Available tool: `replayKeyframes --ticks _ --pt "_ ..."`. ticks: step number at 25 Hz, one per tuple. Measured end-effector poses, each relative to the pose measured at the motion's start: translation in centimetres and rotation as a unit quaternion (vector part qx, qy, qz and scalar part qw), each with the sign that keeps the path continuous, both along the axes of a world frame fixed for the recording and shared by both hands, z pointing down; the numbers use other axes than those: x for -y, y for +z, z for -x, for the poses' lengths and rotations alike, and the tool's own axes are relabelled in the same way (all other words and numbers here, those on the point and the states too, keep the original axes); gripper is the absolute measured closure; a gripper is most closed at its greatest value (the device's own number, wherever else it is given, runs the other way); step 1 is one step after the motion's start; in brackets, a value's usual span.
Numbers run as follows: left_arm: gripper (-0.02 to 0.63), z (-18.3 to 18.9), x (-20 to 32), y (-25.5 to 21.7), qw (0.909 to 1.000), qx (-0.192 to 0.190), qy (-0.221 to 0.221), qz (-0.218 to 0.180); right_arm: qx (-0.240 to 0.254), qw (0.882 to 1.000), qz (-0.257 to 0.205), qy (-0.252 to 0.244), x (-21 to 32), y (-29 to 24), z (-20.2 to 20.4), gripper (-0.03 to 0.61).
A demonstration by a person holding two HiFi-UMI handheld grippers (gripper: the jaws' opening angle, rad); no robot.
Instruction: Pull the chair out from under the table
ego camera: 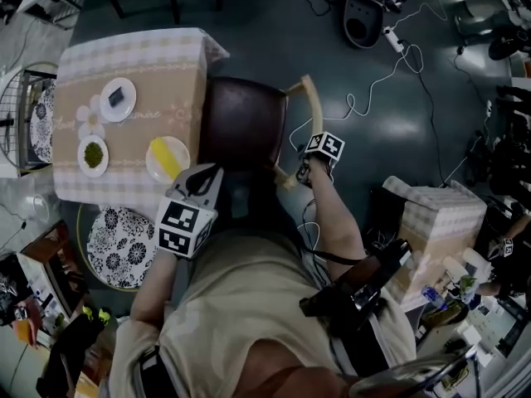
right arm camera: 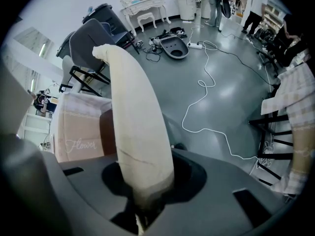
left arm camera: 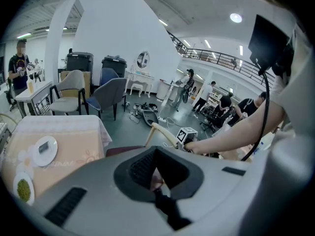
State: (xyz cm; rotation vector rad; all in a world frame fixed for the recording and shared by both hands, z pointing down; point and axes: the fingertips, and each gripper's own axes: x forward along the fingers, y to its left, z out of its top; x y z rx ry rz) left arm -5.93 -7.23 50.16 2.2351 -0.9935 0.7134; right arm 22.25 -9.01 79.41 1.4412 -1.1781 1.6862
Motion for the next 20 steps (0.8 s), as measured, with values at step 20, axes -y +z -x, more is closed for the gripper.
replayKeyframes --ticks 20 --pt "0.607 2.5 -0.5 1.9 0.9998 0.001 0.001 0.022 0.007 1.0 -0.004 -0.001 -0.1 0.8 -0.3 0.471"
